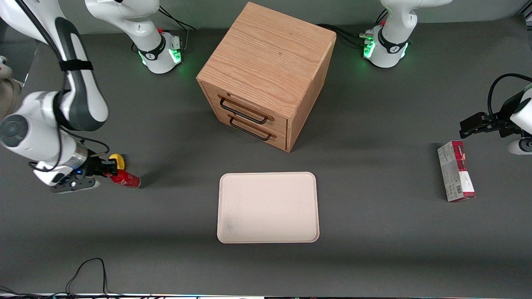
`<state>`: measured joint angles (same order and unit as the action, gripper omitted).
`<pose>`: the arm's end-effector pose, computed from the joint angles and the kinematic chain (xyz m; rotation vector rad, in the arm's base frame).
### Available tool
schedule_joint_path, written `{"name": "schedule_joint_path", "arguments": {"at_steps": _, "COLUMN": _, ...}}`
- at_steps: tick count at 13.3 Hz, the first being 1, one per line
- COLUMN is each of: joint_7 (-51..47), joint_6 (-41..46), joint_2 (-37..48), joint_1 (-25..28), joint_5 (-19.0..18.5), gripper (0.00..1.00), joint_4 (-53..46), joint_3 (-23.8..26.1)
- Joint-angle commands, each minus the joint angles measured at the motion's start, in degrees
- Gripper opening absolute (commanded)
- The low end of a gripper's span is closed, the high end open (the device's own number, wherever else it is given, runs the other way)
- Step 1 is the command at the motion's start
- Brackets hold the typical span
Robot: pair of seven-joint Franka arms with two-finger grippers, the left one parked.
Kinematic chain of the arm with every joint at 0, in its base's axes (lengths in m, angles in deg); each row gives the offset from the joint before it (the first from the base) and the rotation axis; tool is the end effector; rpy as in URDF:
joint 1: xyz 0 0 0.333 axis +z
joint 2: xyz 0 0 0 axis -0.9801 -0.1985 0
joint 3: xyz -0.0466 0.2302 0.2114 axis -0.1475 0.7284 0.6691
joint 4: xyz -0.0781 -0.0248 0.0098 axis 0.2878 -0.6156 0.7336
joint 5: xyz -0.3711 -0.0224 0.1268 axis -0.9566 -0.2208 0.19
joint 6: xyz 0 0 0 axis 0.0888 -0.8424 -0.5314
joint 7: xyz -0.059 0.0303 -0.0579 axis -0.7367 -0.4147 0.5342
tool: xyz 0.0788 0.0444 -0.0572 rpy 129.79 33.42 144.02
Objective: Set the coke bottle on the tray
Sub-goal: 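Close the right gripper around the bottle's body and lift it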
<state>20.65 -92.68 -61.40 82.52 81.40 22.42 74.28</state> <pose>0.6140 -0.0236 0.3955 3.1137 0.2105 -0.0242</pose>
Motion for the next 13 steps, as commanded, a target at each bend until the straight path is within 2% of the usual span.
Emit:
{"name": "schedule_joint_path", "arguments": {"at_steps": 1, "joint_7": 2.74, "joint_6": 17.68, "joint_2": 0.4, "joint_1": -0.19, "joint_5": 2.7, "gripper": 0.16, "joint_4": -16.72, "joint_3": -0.34}}
{"name": "schedule_joint_path", "arguments": {"at_steps": 3, "joint_7": 4.67, "joint_6": 25.7, "joint_2": 0.39, "joint_1": -0.28, "joint_5": 2.88, "gripper": 0.16, "joint_4": -24.39, "joint_3": -0.51}}
{"name": "schedule_joint_path", "arguments": {"at_steps": 6, "joint_7": 4.86, "joint_6": 32.83, "joint_2": 0.31, "joint_1": -0.1, "joint_5": 2.88, "gripper": 0.16, "joint_4": -33.36, "joint_3": -0.43}}
{"name": "schedule_joint_path", "arguments": {"at_steps": 9, "joint_7": 4.77, "joint_6": 32.6, "joint_2": -1.44, "joint_1": 0.68, "joint_5": 2.62, "gripper": 0.16, "joint_4": -36.79, "joint_3": 1.41}}
{"name": "schedule_joint_path", "arguments": {"at_steps": 13, "joint_7": 4.51, "joint_6": 33.03, "joint_2": -13.12, "joint_1": 2.61, "joint_5": 1.92, "gripper": 0.16, "joint_4": -52.17, "joint_3": 8.53}}
